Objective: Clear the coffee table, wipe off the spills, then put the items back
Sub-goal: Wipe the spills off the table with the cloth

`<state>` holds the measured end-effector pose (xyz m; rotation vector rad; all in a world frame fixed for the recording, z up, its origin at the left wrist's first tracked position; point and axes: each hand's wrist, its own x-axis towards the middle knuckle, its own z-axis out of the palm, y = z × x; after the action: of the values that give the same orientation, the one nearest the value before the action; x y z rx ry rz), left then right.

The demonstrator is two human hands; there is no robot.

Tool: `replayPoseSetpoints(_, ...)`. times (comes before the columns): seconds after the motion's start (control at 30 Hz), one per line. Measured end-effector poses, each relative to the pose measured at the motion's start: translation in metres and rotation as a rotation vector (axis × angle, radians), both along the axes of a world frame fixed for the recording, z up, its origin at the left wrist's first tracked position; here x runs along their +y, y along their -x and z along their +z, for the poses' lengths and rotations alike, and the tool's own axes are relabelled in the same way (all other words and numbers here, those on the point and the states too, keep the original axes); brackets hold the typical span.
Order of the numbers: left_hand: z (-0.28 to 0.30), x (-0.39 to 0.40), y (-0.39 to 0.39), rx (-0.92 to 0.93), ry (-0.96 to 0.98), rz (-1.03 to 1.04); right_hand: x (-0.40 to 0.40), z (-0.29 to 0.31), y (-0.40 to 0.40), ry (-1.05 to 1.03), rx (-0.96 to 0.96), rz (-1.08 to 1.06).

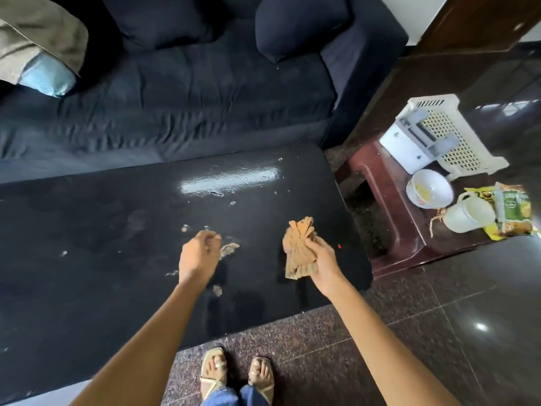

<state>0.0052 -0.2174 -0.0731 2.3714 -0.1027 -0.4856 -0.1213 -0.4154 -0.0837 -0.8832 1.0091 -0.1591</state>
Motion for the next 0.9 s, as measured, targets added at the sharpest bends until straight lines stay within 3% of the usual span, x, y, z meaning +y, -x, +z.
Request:
replayPoseSetpoints(0.07,0.01,-0.024,0.011,0.219,0.156,-0.013,0.004,0.026,0.007,-0.3,-0.184,0.044)
replayPoseSetpoints(0.1,0.019,-0.036,0.017,0.395,0.26,-0.011,0.007,0.034,0.011,-0.354,-0.236,0.111)
replayPoseSetpoints(0.17,0.032,-0.051,0.025,0.699,0.385,-0.018,0.014,0.043,0.014,-0.351,-0.245,0.255)
replayPoseSetpoints(0.2,0.035,-0.054,0.028,0.759,0.404,-0.043,0.017,0.045,0.013,-0.311,-0.223,0.314)
replayPoseSetpoints(0.43,0.042,-0.04,0.025,0.822,0.517,-0.06,0.017,0.052,0.006,0.102,0.058,0.529)
replayPoseSetpoints(0.5,0.044,-0.036,0.022,0.918,0.569,-0.131,0.009,0.059,0.009,0.107,0.026,0.565)
replayPoseSetpoints(0.63,0.043,-0.032,0.02,1.095,0.811,-0.169,-0.007,0.071,0.018,-0.083,-0.148,0.573)
replayPoseSetpoints(0.77,0.04,-0.04,0.027,1.006,0.716,0.006,-0.005,0.06,0.018,0.106,0.018,0.567)
replayPoseSetpoints(0.9,0.041,-0.045,0.023,0.934,0.687,0.077,-0.001,0.056,0.02,0.107,0.038,0.626)
